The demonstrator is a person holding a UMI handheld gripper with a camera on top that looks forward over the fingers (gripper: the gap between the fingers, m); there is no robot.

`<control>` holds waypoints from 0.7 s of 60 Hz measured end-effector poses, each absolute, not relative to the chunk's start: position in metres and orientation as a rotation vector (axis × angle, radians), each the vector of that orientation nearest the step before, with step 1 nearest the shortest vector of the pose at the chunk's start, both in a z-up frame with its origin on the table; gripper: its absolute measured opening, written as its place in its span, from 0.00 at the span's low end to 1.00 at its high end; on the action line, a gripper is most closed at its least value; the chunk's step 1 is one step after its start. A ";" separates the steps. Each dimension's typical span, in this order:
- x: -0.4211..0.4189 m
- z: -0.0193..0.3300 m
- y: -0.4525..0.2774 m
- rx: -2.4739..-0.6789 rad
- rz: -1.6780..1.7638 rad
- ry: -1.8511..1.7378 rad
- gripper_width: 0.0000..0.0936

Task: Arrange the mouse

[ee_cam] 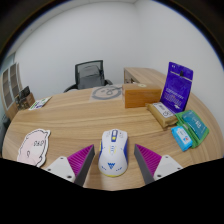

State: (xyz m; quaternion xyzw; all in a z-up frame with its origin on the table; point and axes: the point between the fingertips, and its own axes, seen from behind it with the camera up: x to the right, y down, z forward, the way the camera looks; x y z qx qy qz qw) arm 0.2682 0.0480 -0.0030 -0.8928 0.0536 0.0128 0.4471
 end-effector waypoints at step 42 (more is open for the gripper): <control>0.178 0.045 0.072 -2.183 -0.066 0.037 0.42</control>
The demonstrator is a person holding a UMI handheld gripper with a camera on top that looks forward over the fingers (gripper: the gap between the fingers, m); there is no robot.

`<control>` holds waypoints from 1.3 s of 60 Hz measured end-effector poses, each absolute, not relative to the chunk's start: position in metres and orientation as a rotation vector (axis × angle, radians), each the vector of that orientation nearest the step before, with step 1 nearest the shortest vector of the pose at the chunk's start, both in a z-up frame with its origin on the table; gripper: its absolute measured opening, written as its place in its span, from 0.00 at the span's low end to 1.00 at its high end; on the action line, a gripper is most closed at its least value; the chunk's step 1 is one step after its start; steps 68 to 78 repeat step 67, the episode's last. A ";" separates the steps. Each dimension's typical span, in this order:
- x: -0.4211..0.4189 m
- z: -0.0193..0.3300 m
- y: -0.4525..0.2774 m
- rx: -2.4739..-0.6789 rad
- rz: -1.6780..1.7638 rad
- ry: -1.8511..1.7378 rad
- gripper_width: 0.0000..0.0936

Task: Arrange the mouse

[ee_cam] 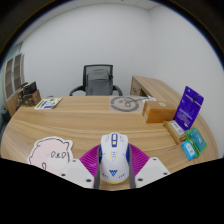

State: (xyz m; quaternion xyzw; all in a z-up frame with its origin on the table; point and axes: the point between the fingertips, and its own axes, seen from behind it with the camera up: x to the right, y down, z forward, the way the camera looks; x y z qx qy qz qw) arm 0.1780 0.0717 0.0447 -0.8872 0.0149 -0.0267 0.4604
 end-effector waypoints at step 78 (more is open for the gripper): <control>-0.004 0.111 -0.161 -2.160 0.231 0.111 0.89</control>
